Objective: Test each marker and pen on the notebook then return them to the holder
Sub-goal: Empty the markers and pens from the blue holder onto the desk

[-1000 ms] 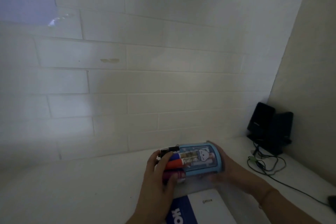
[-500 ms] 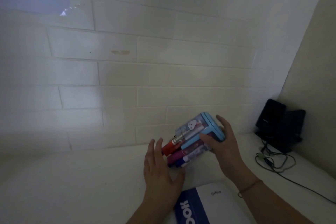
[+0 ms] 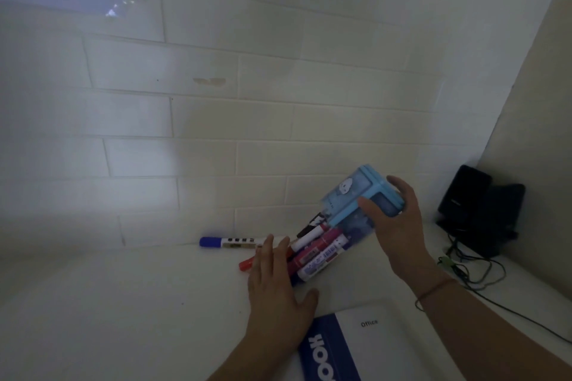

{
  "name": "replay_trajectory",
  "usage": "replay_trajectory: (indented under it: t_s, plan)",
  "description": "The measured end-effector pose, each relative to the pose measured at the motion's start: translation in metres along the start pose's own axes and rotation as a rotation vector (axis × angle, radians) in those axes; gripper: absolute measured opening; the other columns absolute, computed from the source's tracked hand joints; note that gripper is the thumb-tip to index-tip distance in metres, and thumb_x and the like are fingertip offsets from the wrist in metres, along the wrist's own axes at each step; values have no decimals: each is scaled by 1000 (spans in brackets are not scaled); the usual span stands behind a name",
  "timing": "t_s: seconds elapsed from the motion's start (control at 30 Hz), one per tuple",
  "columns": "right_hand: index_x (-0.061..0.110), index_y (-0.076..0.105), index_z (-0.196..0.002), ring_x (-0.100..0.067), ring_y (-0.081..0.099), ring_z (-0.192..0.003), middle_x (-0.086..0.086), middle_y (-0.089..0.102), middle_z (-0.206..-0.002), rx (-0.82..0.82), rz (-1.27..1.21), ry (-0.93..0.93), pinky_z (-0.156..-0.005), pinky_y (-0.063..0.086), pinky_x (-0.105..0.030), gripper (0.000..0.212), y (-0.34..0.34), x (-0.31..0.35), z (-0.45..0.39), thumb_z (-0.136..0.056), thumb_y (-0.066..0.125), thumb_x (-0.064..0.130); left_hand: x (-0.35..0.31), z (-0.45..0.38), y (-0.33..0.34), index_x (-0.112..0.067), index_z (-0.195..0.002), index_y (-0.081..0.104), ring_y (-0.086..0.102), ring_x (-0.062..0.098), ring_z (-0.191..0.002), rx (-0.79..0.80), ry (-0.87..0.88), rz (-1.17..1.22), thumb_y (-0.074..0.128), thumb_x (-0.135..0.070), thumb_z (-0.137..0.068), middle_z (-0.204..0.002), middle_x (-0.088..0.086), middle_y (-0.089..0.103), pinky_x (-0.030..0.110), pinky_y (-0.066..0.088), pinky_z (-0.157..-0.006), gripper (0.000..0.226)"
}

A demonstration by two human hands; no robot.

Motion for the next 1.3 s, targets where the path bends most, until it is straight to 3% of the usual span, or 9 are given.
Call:
replay_trajectory:
  t_s: [0.17,0.43,0.63,0.8,0.87,0.97,1.03,1.13,1.3]
  plan:
    - [25,48,-124,-22,62,-100,-5,59,-117,-76,-45,38,-73,54,-31,78,-16,1,-10,-54,80,41,0,1,1,-46,-142,2,-11,11,-144,30,-9,-74,56,-48,-76,-155,-16,-10,41,-1,-117,85]
    - [20,50,-124,-22,63,-97,-5,61,-115,-88,9,83,-80,55,-40,77,-32,0,-14,-57,82,41,-2,1,4,-45,-143,12,-18,15,-143,127,-49,-247,51,-45,-88,-157,-14,-11,49,-12,-113,68]
    - [21,51,-123,-19,64,-96,-2,62,-113,-168,-102,148,-75,56,-40,108,-45,6,-15,-30,85,63,-5,1,1,-52,-141,14,-13,14,-144,163,-37,-272,47,-50,-91,-156,-18,-5,53,-12,-113,60]
    - [24,50,-130,-21,60,-111,-3,59,-126,-222,-199,157,-83,54,-47,102,-65,13,-21,-42,83,64,-13,9,1,-57,-137,18,-14,10,-142,262,137,-358,42,-71,-75,-153,-27,1,58,-20,-107,68]
    - [26,49,-131,-24,60,-113,-2,58,-129,-224,-243,187,-80,56,-47,91,-76,10,-21,-53,81,61,-14,8,0,-53,-139,17,-8,7,-141,261,101,-346,45,-65,-70,-151,-26,9,56,-19,-109,75]
    - [25,54,-127,-22,63,-94,-2,61,-122,-209,-411,356,-62,56,-30,64,-87,3,-12,-73,65,59,-14,5,-6,-49,-138,23,3,5,-140,199,-8,-289,59,-49,-76,-148,-25,19,53,-10,-114,72]
    - [24,60,-121,-24,60,-87,-7,63,-116,-150,-511,541,-68,51,-30,62,-90,-8,-1,-71,59,61,-14,3,-9,-48,-136,27,5,8,-141,144,-41,-318,60,-51,-80,-148,-22,21,52,-6,-115,66]
    - [18,62,-120,-33,58,-95,-14,63,-117,-104,-596,737,-78,49,-40,54,-91,-17,17,-80,56,53,-13,2,-12,-50,-137,25,-9,20,-141,70,-85,-386,59,-51,-81,-153,-14,8,50,-12,-112,66]
    - [17,59,-125,-31,58,-98,-13,62,-121,-136,-624,810,-83,49,-41,56,-94,-33,26,-82,59,52,-19,6,-7,-48,-127,41,-5,18,-138,80,80,-355,54,-39,-72,-150,-14,19,47,-9,-114,57]
Point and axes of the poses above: each hand's wrist, its own z-axis away from the middle knuckle, its own y-axis out of the palm, x = y × z, the point moved 3 cm from there along -z, towards the middle knuckle
